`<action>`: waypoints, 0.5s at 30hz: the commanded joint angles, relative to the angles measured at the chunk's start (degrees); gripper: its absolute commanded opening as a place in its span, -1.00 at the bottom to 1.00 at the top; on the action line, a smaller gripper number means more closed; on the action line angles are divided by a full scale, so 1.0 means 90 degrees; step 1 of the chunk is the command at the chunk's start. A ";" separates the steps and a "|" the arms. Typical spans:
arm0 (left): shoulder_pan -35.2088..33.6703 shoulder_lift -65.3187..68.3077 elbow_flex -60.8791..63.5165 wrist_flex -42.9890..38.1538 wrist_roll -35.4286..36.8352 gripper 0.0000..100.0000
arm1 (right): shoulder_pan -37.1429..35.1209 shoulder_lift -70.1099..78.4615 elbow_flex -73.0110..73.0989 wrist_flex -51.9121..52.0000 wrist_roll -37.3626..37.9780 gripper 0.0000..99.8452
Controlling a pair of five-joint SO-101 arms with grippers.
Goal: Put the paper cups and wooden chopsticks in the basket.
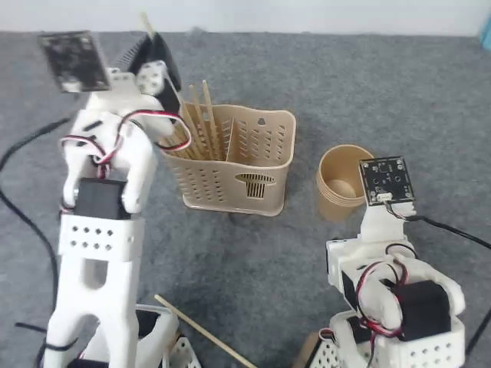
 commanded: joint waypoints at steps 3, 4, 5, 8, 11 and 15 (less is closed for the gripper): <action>0.0147 -0.0381 0.0425 -0.0176 -0.0879 -0.69 | 0.0044 -0.0024 -0.0039 0.0142 0.0020 -0.75; 0.0127 -0.0537 0.0454 -0.0166 -0.0908 -0.64 | 0.0034 -0.0024 -0.0039 0.0142 0.0039 -0.75; 0.0029 -0.0742 0.0474 -0.0098 -0.0908 -0.59 | 0.0034 -0.0015 -0.0039 0.0142 0.0049 -0.75; -0.0313 -0.1465 0.0278 0.0527 -0.0918 -0.56 | -0.0347 -0.0015 -0.0039 0.0142 0.0234 -0.75; -0.0996 -0.2159 -0.0034 0.1475 -0.0918 -0.56 | -0.1177 -0.0015 -0.0049 0.0142 0.0576 -0.75; -0.2940 -0.2774 -0.0190 0.2295 -0.0908 -0.56 | -0.2789 0.0044 -0.0049 0.0132 0.0752 -0.75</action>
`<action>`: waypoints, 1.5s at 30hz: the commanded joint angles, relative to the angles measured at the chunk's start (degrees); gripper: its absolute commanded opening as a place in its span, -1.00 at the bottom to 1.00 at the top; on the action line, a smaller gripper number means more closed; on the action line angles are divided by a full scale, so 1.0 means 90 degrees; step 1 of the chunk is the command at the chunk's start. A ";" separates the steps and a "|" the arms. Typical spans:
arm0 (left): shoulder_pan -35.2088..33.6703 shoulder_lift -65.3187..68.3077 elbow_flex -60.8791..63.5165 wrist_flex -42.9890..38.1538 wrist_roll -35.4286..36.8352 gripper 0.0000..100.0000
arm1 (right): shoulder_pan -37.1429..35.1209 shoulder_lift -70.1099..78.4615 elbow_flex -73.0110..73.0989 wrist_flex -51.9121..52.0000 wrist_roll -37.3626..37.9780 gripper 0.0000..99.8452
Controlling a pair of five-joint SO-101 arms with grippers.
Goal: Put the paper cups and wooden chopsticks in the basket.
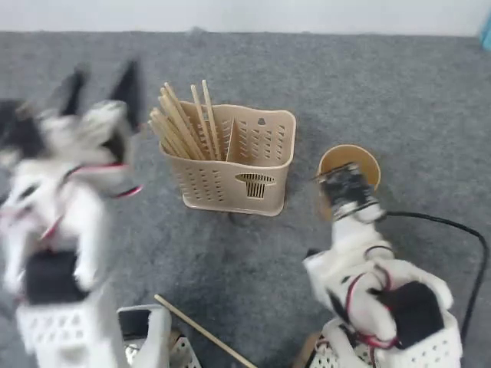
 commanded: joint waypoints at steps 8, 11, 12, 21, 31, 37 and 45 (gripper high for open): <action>-0.4991 -0.0088 0.0630 -0.0684 -0.0029 -0.56 | -0.4088 0.0063 0.0684 -0.1275 0.0156 -0.75; -0.5714 0.0694 0.0943 -0.1573 -0.0029 -0.56 | -0.4654 0.0044 0.1612 -0.2173 0.0117 -0.75; -0.5929 0.1016 0.0972 -0.1827 -0.0029 -0.56 | -0.4801 0.0034 0.1944 -0.2584 0.0088 -0.75; -0.7004 0.4347 -0.0962 -0.2022 0.0010 -0.56 | -0.5612 0.0718 0.3311 -0.6100 -0.0176 -0.74; -0.7131 0.6359 -0.2935 -0.1094 0.0020 -0.56 | -0.5680 0.3013 0.3302 -0.7712 -0.1221 -0.74; -0.7258 0.6916 -0.3238 -0.1114 0.0020 -0.56 | -0.5651 0.3795 0.3302 -0.8591 -0.1670 -0.74; -0.7414 0.7648 -0.3766 -0.1114 0.0020 -0.56 | -0.5631 0.4215 0.2999 -0.8337 -0.1788 -0.74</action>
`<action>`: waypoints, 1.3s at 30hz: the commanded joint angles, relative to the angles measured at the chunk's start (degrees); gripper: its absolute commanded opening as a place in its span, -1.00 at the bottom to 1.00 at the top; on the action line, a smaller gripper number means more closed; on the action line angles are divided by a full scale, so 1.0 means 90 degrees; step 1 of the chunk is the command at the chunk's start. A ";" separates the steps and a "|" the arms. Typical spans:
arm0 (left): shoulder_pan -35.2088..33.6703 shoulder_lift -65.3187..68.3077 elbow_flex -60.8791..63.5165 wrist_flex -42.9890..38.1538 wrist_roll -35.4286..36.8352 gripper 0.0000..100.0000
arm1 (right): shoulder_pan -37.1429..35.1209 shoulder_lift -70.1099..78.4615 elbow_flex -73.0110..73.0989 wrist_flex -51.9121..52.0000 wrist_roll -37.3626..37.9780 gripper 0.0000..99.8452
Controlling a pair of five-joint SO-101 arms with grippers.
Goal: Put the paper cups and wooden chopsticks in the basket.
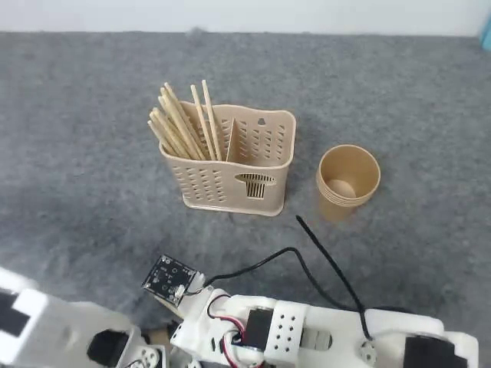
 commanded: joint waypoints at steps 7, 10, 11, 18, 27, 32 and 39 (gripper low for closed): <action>-0.0098 0.0742 -0.1040 0.0010 0.0020 -0.56 | 0.0288 -0.0034 -0.0742 0.1431 -0.0518 -0.57; -0.0098 0.0987 -0.1226 0.0010 0.0020 -0.56 | 0.0278 -0.0005 -0.0840 0.1753 -0.0654 -0.57; -0.0098 0.1055 -0.1284 0.0010 0.0020 -0.56 | 0.0278 -0.0005 -0.0821 0.1773 -0.0664 -0.57; -0.0205 0.1436 -0.1763 0.0010 0.0020 -0.56 | 0.0278 0.0083 -0.0811 0.1832 -0.0684 -0.57; -0.0293 0.1944 -0.2427 0.0205 0.0020 -0.56 | 0.0269 0.1499 -0.1739 0.2486 -0.0684 -0.57; -0.0303 0.2393 -0.3072 0.0537 0.0020 -0.56 | 0.0054 0.1490 -0.1973 0.2955 -0.0654 -0.57; -0.0293 0.3194 -0.4225 0.1123 0.0020 -0.56 | -0.0864 0.1372 -0.1963 0.3707 -0.0322 -0.58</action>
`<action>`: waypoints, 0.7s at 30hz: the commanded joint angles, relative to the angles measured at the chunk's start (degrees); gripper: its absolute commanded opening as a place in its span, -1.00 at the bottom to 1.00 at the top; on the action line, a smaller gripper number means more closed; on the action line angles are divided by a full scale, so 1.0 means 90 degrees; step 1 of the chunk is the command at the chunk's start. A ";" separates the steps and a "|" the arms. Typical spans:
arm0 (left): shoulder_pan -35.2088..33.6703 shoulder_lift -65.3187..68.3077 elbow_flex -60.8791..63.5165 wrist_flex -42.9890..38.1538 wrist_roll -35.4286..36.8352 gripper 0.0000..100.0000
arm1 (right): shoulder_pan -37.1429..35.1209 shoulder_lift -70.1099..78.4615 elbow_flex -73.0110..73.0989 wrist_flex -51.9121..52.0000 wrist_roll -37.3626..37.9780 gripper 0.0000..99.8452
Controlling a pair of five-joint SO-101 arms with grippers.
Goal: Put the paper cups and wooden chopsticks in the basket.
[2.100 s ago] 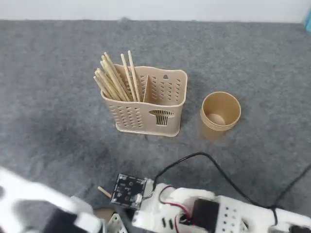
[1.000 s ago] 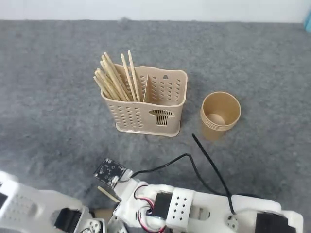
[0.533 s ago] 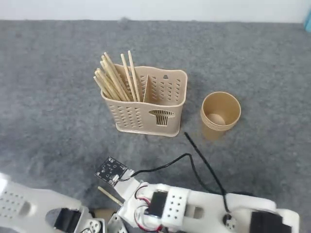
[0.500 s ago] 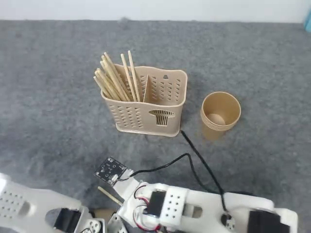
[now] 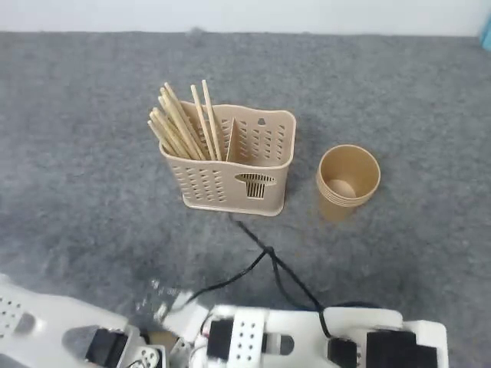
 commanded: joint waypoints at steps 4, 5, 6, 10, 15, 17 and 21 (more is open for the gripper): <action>-0.0059 0.0596 -0.1519 0.0694 0.0020 -0.56 | -0.0083 -0.0122 -0.0303 0.0171 0.0176 -0.58; -0.0107 0.0703 -0.1714 0.0781 0.0020 -0.56 | -0.0063 -0.0083 -0.0303 0.0181 0.0176 -0.58; -0.0127 0.0791 -0.1900 0.0860 0.0020 -0.56 | -0.0005 0.0034 -0.0303 0.0161 0.0186 -0.62; -0.0176 0.1162 -0.2574 0.1055 0.0020 -0.56 | 0.0405 0.0503 -0.0303 -0.0161 0.0664 -0.87; -0.0166 0.1524 -0.3306 0.1475 0.0020 -0.56 | 0.0523 0.0855 -0.0342 -0.0200 0.0811 -0.97; -0.0156 0.1631 -0.3580 0.1670 0.0020 -0.56 | 0.0523 0.0845 -0.0342 -0.0161 0.0811 -0.98; -0.0127 0.1788 -0.4107 0.2139 0.0020 -0.56 | 0.0523 0.0552 -0.0332 -0.0024 0.0811 -0.98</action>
